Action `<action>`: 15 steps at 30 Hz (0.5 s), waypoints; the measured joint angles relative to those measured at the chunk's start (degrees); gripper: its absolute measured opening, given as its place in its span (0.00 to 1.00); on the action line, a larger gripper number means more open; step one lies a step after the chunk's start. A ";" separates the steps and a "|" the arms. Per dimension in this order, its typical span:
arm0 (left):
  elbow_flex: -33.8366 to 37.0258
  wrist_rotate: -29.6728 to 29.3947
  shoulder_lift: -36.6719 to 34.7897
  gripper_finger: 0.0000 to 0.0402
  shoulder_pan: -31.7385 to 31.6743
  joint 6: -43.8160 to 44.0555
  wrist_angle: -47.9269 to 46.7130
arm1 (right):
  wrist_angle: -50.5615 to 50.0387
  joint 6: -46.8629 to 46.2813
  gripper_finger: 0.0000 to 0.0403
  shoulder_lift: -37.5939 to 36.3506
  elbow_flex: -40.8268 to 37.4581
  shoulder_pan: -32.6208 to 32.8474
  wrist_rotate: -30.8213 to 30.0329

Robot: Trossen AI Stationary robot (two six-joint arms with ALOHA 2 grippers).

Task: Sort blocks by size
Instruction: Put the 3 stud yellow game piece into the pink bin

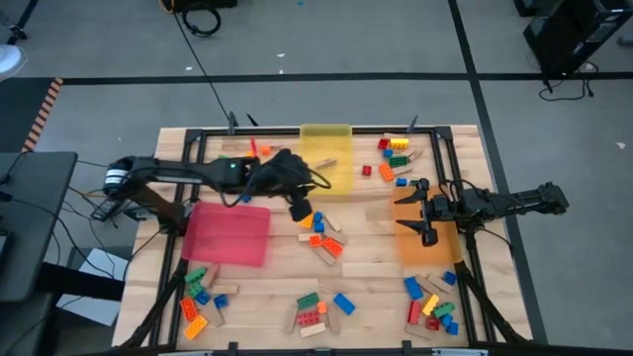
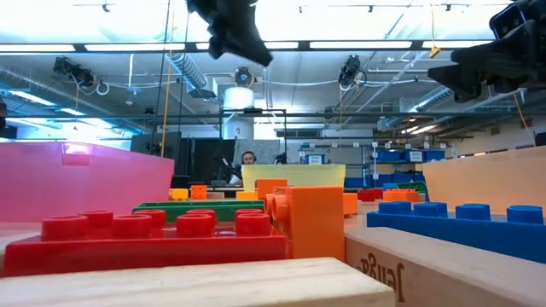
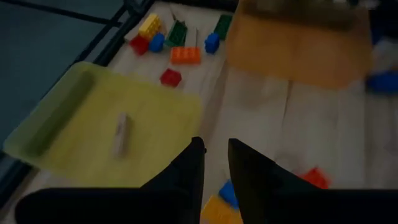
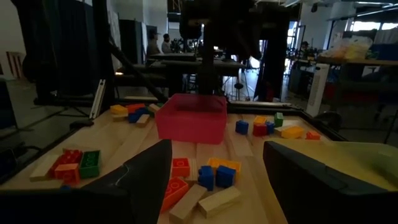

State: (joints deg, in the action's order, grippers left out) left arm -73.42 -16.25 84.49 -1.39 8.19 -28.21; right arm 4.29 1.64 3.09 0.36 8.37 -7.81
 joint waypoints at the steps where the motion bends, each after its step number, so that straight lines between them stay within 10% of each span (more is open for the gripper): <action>1: 0.99 -0.16 -0.36 0.20 0.00 -1.38 0.08 | 0.02 -0.01 0.67 0.00 0.00 -0.01 -0.02; 15: 3.35 -1.33 0.26 0.47 0.00 -5.50 -1.50 | 0.04 -0.01 0.67 0.00 0.00 0.00 -0.01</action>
State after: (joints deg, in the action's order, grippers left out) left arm -70.06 -17.58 84.75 -1.39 2.69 -29.71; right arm 4.33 1.63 3.09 0.36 8.37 -7.82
